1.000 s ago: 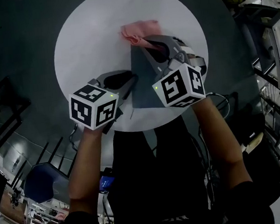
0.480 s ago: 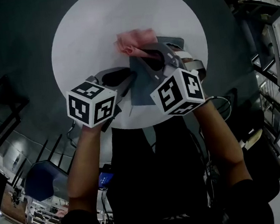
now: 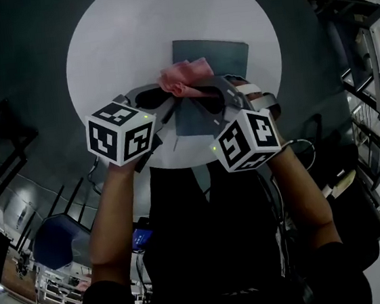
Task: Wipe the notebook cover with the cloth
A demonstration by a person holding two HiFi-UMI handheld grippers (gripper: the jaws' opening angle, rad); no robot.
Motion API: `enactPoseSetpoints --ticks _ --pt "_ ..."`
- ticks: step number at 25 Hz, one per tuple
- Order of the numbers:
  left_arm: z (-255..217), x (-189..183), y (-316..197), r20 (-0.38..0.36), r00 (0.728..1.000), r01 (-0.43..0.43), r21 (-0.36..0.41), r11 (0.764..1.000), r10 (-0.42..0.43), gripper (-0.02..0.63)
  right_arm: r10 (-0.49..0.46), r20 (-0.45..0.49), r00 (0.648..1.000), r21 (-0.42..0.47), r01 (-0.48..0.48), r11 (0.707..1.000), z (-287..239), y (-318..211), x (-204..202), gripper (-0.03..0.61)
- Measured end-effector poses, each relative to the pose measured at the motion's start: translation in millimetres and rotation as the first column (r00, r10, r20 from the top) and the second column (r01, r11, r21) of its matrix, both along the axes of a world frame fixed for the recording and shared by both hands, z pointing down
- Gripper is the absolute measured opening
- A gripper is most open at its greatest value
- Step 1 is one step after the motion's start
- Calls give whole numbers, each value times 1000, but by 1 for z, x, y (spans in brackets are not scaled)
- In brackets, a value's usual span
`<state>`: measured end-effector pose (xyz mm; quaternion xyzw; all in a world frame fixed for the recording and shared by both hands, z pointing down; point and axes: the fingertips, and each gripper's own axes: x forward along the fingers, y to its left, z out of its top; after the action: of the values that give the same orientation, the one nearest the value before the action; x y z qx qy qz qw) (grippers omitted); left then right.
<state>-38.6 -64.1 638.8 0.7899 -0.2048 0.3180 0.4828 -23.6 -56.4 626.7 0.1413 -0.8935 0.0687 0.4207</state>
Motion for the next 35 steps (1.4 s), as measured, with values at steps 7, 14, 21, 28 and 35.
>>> enactPoseSetpoints --ticks 7,14,21,28,35 --pt "0 3 2 7 1000 -2 11 1000 2 61 9 6 1000 -43 -8 999 -1 24 -2 11" --pt "0 5 4 7 1000 -1 10 1000 1 60 -4 9 1000 -75 5 997 -1 43 -2 11" --pt "1 4 4 3 1000 0 4 1000 0 60 -53 13 999 -113 54 992 0 67 -10 11" --pt "1 4 4 1 1000 0 1 1000 0 60 -96 24 995 -165 99 981 -1 93 -19 11" --pt "1 5 4 0 1000 9 -3 1000 -9 60 -137 40 990 -231 142 962 0 123 -23 11"
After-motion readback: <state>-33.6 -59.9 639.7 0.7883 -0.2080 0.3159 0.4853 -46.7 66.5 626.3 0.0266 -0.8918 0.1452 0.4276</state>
